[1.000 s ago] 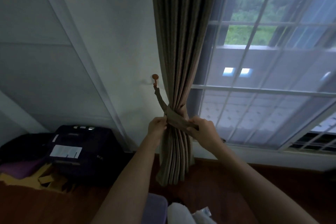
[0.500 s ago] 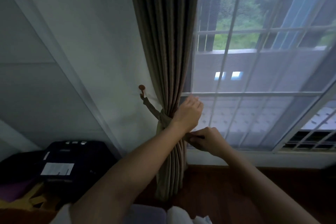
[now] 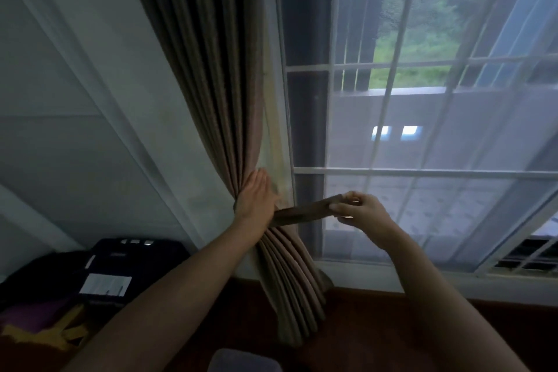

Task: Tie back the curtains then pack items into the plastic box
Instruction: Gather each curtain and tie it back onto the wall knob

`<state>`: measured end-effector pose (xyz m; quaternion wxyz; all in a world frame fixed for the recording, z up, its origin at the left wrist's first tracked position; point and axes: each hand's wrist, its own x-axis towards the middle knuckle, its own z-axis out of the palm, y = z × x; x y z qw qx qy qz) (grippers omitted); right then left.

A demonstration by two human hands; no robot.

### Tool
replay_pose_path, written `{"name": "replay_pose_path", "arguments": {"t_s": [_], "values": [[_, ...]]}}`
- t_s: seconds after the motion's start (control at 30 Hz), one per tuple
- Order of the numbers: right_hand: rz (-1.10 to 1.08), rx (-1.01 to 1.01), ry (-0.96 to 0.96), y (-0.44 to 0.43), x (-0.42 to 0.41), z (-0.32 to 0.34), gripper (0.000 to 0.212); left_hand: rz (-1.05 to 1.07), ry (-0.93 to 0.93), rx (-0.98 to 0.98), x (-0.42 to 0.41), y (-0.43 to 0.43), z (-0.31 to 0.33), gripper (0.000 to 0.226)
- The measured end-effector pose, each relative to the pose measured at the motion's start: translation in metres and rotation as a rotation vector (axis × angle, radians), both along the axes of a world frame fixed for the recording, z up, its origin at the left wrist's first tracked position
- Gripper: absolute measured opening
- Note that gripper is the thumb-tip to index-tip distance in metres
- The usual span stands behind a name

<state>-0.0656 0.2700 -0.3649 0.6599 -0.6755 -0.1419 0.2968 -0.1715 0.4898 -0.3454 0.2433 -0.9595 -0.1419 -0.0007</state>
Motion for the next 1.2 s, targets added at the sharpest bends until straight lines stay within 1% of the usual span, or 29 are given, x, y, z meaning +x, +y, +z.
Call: {"name": "replay_pose_path", "arguments": {"t_s": [0.07, 0.13, 0.2, 0.23, 0.27, 0.33, 0.37, 0.47, 0.6, 0.67, 0.77, 0.87, 0.97, 1.07, 1.13, 1.2], "values": [[-0.072, 0.241, 0.307, 0.025, -0.007, -0.008, 0.023, 0.025, -0.052, -0.028, -0.015, 0.014, -0.003, 0.062], [-0.099, 0.424, 0.537, 0.06, -0.018, -0.016, 0.022, 0.011, -0.083, -0.006, -0.028, 0.03, -0.003, 0.057], [-0.175, 0.476, 0.67, 0.097, -0.027, -0.021, 0.023, -0.036, -0.123, 0.021, -0.036, 0.047, -0.004, 0.044], [-0.206, 0.434, 0.693, 0.116, -0.03, -0.022, 0.022, -0.031, -0.133, 0.031, -0.038, 0.058, -0.004, 0.039], [-0.212, 0.34, 0.668, 0.134, -0.031, -0.023, 0.022, -0.025, -0.144, 0.045, -0.042, 0.067, -0.002, 0.037], [-0.171, 0.144, 0.522, 0.165, -0.032, -0.025, 0.023, -0.037, -0.15, 0.093, -0.048, 0.081, 0.002, 0.04], [-0.136, 0.099, 0.444, 0.178, -0.031, -0.025, 0.022, -0.059, -0.162, 0.111, -0.05, 0.087, 0.004, 0.038], [-0.065, 0.1, 0.289, 0.208, -0.028, -0.019, 0.02, -0.124, -0.169, 0.127, -0.054, 0.104, 0.002, 0.03], [-0.005, 0.104, 0.165, 0.237, -0.02, -0.012, 0.013, -0.186, -0.174, 0.162, -0.055, 0.124, -0.005, 0.046], [0.017, 0.094, 0.12, 0.251, -0.015, -0.015, 0.014, -0.188, -0.169, 0.167, -0.055, 0.131, -0.005, 0.044], [-0.006, 0.048, 0.1, 0.268, -0.011, -0.022, 0.016, -0.184, -0.174, 0.146, -0.056, 0.138, -0.005, 0.049], [-0.094, 0.023, 0.107, 0.278, -0.011, -0.031, 0.016, -0.184, -0.188, 0.11, -0.056, 0.141, -0.006, 0.048], [-0.127, -0.05, 0.003, 0.283, -0.01, -0.038, 0.022, -0.188, -0.199, 0.133, -0.058, 0.142, -0.009, 0.048], [-0.055, -0.133, -0.113, 0.282, -0.007, -0.038, 0.025, -0.197, -0.189, 0.158, -0.057, 0.14, -0.008, 0.05], [-0.013, -0.137, -0.109, 0.278, -0.008, -0.039, 0.025, -0.216, -0.171, 0.17, -0.056, 0.136, -0.004, 0.047], [0.006, -0.12, -0.085, 0.273, -0.011, -0.041, 0.026, -0.245, -0.186, 0.165, -0.055, 0.131, -0.001, 0.032]]}}
